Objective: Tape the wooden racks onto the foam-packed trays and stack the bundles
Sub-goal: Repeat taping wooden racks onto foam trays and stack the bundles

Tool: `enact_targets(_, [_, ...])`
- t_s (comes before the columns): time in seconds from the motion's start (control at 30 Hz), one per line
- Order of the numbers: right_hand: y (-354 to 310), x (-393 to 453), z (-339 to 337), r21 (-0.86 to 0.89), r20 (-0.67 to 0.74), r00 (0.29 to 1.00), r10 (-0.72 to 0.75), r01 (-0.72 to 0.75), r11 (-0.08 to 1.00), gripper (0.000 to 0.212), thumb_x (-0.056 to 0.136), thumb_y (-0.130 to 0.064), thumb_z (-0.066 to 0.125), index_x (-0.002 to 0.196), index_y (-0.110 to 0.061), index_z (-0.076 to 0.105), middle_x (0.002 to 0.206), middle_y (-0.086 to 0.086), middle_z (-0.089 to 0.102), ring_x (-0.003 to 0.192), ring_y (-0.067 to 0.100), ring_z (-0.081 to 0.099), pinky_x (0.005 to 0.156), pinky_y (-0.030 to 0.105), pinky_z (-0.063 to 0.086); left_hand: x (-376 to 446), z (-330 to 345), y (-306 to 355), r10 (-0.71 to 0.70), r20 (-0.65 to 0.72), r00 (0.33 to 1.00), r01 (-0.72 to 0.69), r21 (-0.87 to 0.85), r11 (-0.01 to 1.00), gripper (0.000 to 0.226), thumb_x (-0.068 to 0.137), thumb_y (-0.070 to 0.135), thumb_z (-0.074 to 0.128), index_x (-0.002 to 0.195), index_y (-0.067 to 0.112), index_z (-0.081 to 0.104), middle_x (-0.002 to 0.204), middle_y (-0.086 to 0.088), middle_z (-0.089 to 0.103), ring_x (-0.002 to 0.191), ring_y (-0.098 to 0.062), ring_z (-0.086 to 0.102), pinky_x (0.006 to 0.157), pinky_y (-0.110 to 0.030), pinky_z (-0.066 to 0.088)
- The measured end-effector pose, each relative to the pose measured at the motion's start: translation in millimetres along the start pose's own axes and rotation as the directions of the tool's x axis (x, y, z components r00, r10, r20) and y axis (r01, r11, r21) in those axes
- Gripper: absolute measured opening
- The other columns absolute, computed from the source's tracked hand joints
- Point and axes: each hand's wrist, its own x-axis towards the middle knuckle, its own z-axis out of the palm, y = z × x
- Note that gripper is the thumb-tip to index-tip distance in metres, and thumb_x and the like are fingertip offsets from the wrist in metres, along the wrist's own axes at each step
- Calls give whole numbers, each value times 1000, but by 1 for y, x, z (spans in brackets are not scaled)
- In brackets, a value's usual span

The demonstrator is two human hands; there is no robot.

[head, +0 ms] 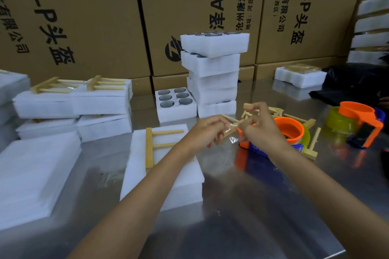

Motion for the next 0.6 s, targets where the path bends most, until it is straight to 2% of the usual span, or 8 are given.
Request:
enact_targets(0.07, [2,-2,2,-313,-2,983,-186,176,933,34,81,2,52,105,-20,41,69,9,56,63,27,55,55,36,41,0,5,1,77,-29,997,-68,249,966,27,93,9,47,97,19,72,68,9,59,57,1,54,63,-24,41])
enact_targets(0.1, [3,-4,4,-484,37,962,-270,254,838,29,81,0,51,101,-19,44,73,7,54,65,29,53,53,36,35,-1,6,1,129,-27,991,-106,417,903,31,93,11,47,105,22,73,79,9,65,74,-3,60,74,-27,44])
enact_targets(0.2, [2,-10,14,-768,127,934,-334,306,563,13,87,-7,48,94,-17,53,89,3,42,72,34,54,52,32,27,-9,4,2,160,37,986,-128,783,608,41,95,24,45,129,40,62,128,4,61,124,-20,48,101,-40,34])
enact_targets(0.27, [-2,-12,20,-790,114,937,-330,287,541,11,90,-9,47,94,-14,56,92,3,39,67,30,49,49,30,23,-14,-1,0,123,79,989,-133,833,538,46,97,28,44,140,44,50,144,4,48,135,-23,37,104,-43,27])
enact_targets(0.4, [-10,-12,29,-756,77,936,-344,280,591,20,94,-16,44,88,-6,60,95,9,48,69,30,53,57,32,32,-29,-6,-2,95,82,992,-123,774,621,54,97,19,44,148,36,41,149,-2,44,139,-27,35,110,-39,24])
enact_targets(0.47, [-15,-12,33,-753,57,940,-336,262,604,23,93,-23,46,80,-6,56,93,9,46,68,30,51,57,32,33,-37,-6,-3,64,85,994,-107,795,597,56,93,15,46,148,27,41,157,-5,32,146,-27,24,119,-44,13])
enact_targets(0.53, [-19,-14,37,-758,44,940,-338,251,602,24,93,-29,49,80,-8,53,95,8,46,67,27,46,58,32,34,-44,-4,-7,13,79,997,-73,842,535,72,90,15,48,156,25,21,167,-4,4,153,-27,-1,121,-52,-6])
enact_targets(0.6, [-22,-13,38,-781,43,937,-347,248,573,23,92,-31,53,86,-9,52,100,9,45,70,25,44,59,32,35,-48,-4,-9,-20,24,999,-11,876,482,88,89,18,48,158,26,-5,166,-1,-16,152,-26,-17,119,-55,-15])
